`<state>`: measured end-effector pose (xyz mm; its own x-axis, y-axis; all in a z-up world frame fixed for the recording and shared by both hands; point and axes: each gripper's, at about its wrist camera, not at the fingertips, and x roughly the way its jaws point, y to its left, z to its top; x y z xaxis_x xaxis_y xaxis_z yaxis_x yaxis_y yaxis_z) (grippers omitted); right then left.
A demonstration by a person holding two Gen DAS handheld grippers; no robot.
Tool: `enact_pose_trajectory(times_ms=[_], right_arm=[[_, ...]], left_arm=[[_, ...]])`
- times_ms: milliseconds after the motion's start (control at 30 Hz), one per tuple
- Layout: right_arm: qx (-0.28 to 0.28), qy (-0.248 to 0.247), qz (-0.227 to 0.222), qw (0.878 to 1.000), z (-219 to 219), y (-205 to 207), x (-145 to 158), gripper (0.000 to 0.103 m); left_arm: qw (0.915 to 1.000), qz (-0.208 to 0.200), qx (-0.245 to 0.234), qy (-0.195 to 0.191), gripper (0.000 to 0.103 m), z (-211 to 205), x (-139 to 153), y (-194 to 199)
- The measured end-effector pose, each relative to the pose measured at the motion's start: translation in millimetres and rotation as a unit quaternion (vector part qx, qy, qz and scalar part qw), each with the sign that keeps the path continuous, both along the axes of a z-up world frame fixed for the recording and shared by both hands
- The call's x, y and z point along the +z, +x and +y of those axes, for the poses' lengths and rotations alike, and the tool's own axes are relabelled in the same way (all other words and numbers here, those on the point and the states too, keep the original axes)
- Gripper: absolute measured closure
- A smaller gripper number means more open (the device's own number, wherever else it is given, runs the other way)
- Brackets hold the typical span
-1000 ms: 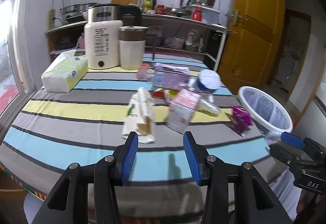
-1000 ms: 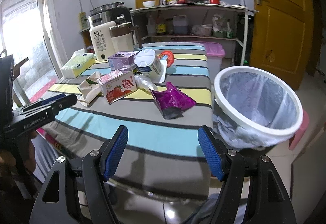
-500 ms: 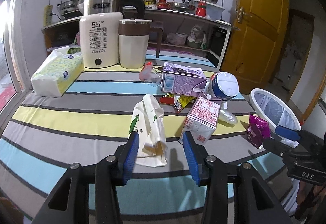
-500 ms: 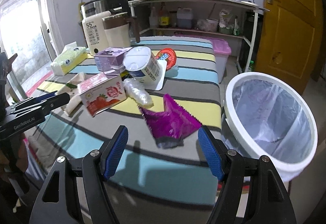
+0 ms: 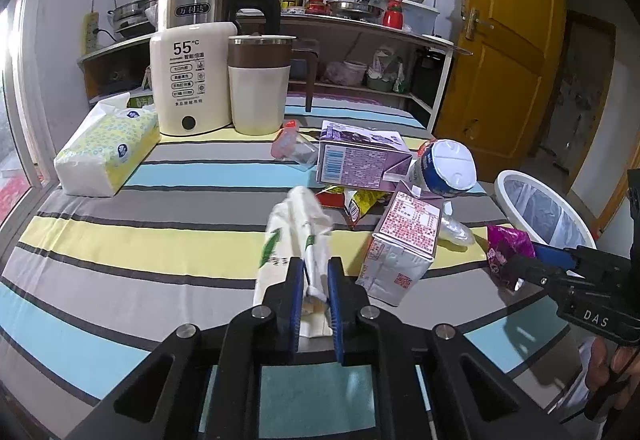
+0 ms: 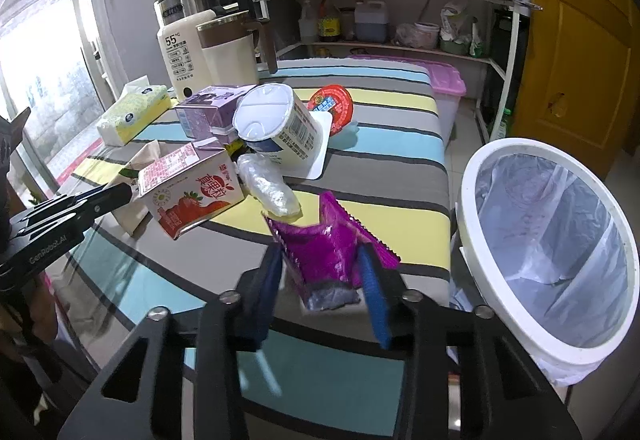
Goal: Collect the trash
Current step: 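Grasp the purple snack wrapper with the right tool while the left tool grasps the white paper bag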
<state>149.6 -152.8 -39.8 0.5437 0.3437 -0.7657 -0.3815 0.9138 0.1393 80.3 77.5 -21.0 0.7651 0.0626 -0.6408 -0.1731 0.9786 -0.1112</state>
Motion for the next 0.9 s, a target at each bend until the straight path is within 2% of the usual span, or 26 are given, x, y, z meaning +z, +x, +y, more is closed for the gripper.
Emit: enact_pose_trajectory(times_ms=[67,100,133,467,500,533,600,900], right_arm=[[-0.001,0.004,0.005,1.0,0,0,-1,0.076],[-0.001,0.006,0.007,1.0,-1,0,-1,0.09],[-0.002,0.008,0.01,1.0,-2,0,-2,0.096],[-0.016,0.035,0.007,0.999,-12,-4,7,0.096],[-0.016,0.041,0.007,0.999,-13,-3,9,0.089],[-0.019,0.053,0.007,0.998,-15,-1,11,0.069],[-0.016,0.058,0.002,0.998,-15,2,14,0.037],[0.001,0.044,0.028,0.999,1,31,-4,0.037]], left_arm=[[1.0,-0.001,0.001,-0.002,0.093,1,1,-1],[1.0,-0.002,0.002,-0.003,0.093,1,1,-3],[1.0,-0.003,0.003,-0.004,0.094,1,2,-4],[0.9999,-0.007,0.007,-0.007,0.096,4,6,-13],[0.9999,-0.007,0.008,-0.007,0.096,4,7,-13],[0.9999,-0.007,0.008,-0.008,0.096,5,7,-13],[0.9999,-0.007,0.009,-0.008,0.096,5,7,-14],[0.9999,-0.007,0.009,-0.008,0.096,6,7,-14]])
